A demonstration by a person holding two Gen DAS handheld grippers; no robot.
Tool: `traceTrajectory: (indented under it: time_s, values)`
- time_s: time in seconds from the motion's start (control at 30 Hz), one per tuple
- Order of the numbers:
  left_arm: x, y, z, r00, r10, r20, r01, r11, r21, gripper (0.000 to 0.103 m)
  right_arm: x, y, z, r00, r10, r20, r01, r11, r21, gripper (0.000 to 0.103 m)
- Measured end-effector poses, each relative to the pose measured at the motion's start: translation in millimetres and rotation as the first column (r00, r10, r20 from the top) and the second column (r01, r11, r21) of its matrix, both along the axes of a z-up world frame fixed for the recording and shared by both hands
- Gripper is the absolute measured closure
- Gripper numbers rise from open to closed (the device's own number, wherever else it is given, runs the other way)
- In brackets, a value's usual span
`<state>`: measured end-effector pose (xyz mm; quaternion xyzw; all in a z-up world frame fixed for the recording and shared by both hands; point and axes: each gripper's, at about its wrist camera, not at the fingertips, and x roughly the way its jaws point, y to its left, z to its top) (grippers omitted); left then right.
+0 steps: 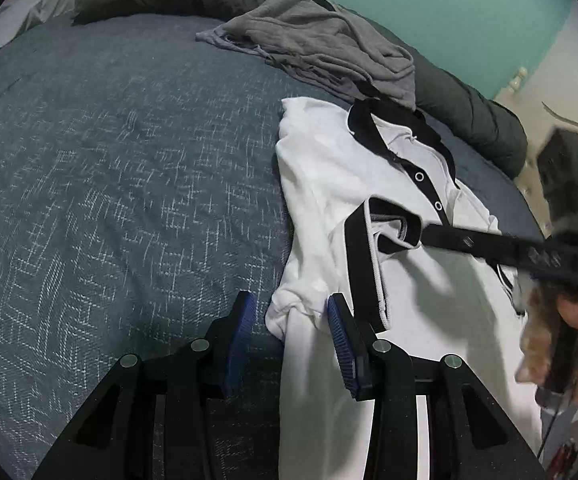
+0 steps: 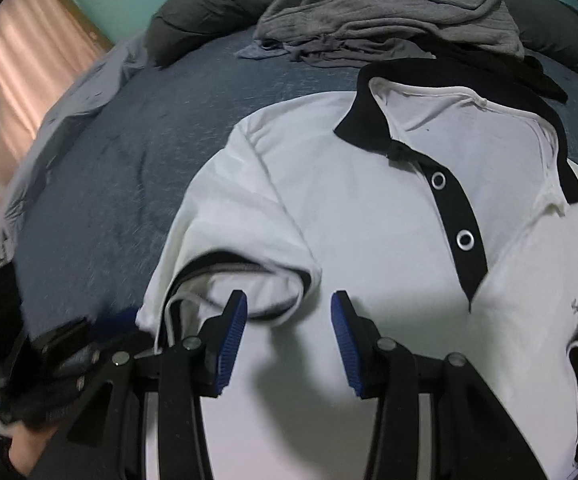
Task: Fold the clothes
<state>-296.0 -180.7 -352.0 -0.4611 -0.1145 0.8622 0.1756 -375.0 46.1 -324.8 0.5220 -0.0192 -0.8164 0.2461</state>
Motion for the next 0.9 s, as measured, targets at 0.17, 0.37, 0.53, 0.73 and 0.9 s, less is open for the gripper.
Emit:
traceTrajectory:
  time_s: [0.17,0.37,0.53,0.73,0.9]
  values:
    - [-1.3,-2.3,-1.8,1.0,-0.007,0.011,0.007,1.0,0.016,0.061,-2.1,1.1,-6.6,1.0,-0.009,-0.012,0.009,1.0,0.019,0.098]
    - [0.7,-11.4,-3.1,0.999,-0.017,0.033,0.016,0.999,0.043,0.083,7.6,29.1,1.6,0.995,-0.032,-0.09,0.031,0.999,-0.009,0.102]
    - [-0.5,-13.7,-1.7,0.999,-0.023,0.037,0.02,0.997,0.071,0.086,13.0,44.9,-6.0,0.993,-0.023,-0.12,0.023,1.0,0.002,0.102]
    - [-0.8,-17.4,-1.0,0.999,-0.006,0.052,0.003,0.997,0.071,0.086,16.6,50.2,-17.9,0.995,-0.006,-0.104,0.009,1.0,0.022,0.102]
    - [0.0,-19.1,10.8,1.0,0.003,0.027,-0.005,0.996,0.091,0.085,18.1,57.0,-2.0,0.995,-0.002,-0.099,-0.003,0.999,-0.049,0.076]
